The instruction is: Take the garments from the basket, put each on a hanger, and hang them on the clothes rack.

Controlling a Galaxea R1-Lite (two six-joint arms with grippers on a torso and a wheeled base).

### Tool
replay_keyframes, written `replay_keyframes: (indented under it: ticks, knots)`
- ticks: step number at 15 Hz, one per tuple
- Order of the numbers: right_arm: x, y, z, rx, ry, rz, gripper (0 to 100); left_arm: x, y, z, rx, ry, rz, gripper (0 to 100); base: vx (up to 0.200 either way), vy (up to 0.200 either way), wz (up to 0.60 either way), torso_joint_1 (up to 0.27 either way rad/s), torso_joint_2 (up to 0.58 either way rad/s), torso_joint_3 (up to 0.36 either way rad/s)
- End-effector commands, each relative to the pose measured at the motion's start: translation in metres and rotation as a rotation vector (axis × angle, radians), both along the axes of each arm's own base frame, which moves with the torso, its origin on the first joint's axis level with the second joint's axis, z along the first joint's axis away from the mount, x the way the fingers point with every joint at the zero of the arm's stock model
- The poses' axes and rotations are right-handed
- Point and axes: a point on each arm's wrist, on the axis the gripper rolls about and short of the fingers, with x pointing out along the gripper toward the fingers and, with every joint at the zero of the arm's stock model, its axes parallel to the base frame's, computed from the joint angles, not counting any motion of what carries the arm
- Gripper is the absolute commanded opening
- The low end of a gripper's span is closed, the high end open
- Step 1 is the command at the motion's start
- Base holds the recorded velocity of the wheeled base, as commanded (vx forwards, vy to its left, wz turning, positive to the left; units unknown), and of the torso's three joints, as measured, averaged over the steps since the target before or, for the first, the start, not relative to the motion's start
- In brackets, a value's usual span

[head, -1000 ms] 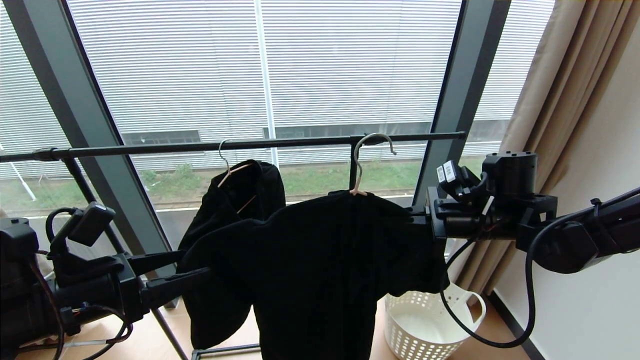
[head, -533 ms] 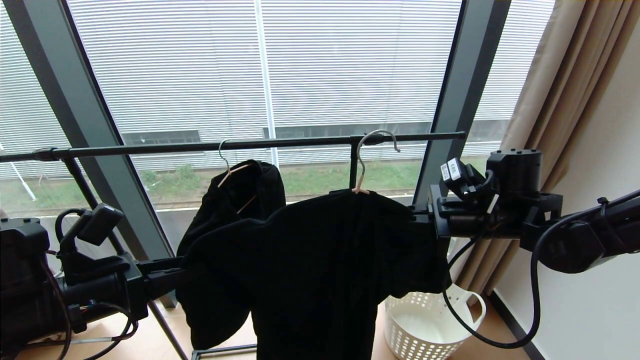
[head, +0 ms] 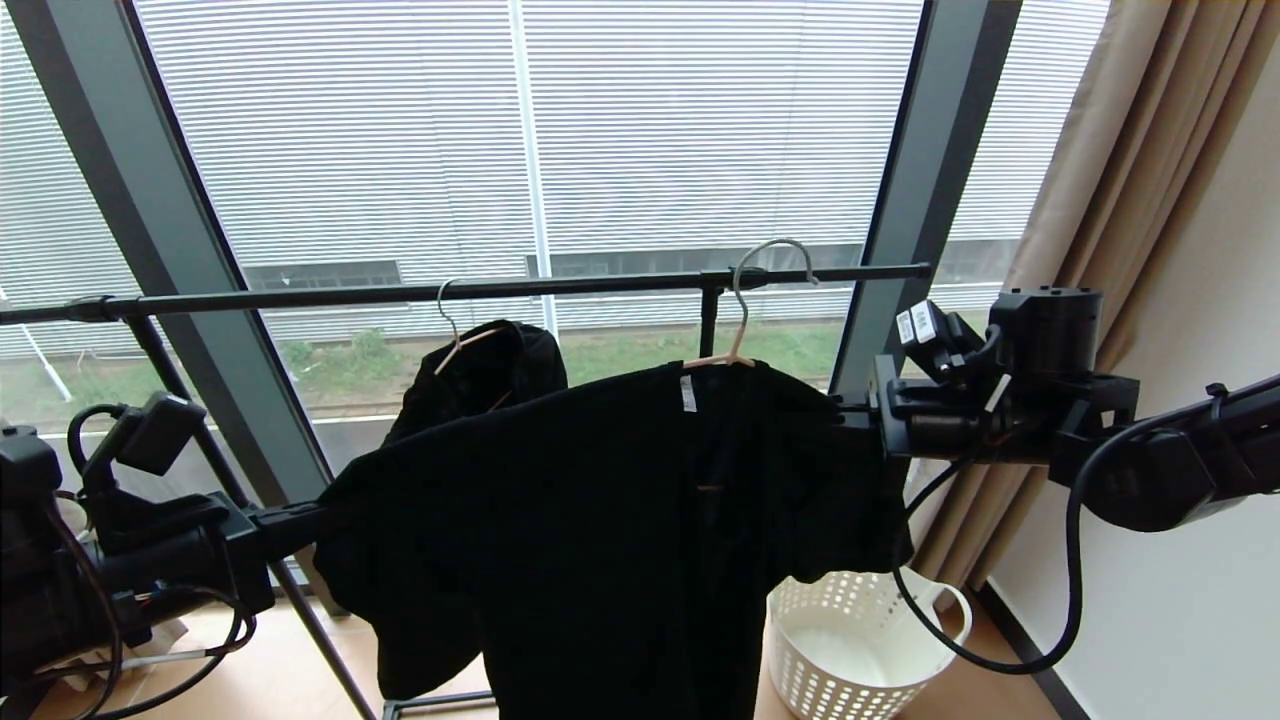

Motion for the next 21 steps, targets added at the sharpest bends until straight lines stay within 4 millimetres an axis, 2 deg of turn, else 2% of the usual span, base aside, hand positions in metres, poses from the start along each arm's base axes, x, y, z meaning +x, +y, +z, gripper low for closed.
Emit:
replay_keyframes:
  ticks: [1, 20, 21]
  knots:
    - [0.003, -0.003, 0.000, 0.001, -0.004, -0.011, 0, 0.000, 0.003, 0.000, -0.001, -0.001, 0.015, 0, 0.000, 0.000, 0.00, 0.000, 0.00, 0.000]
    - [0.006, -0.015, 0.004, 0.012, -0.016, -0.022, 0, 0.001, 0.011, 0.002, -0.001, -0.009, 0.049, 0, 0.000, 0.000, 0.00, 0.000, 0.00, 0.000]
    - [0.006, -0.015, 0.004, 0.012, -0.016, -0.022, 0, 0.001, 0.011, 0.002, -0.001, -0.011, 0.047, 100, 0.000, 0.000, 0.00, 0.000, 0.00, 0.000]
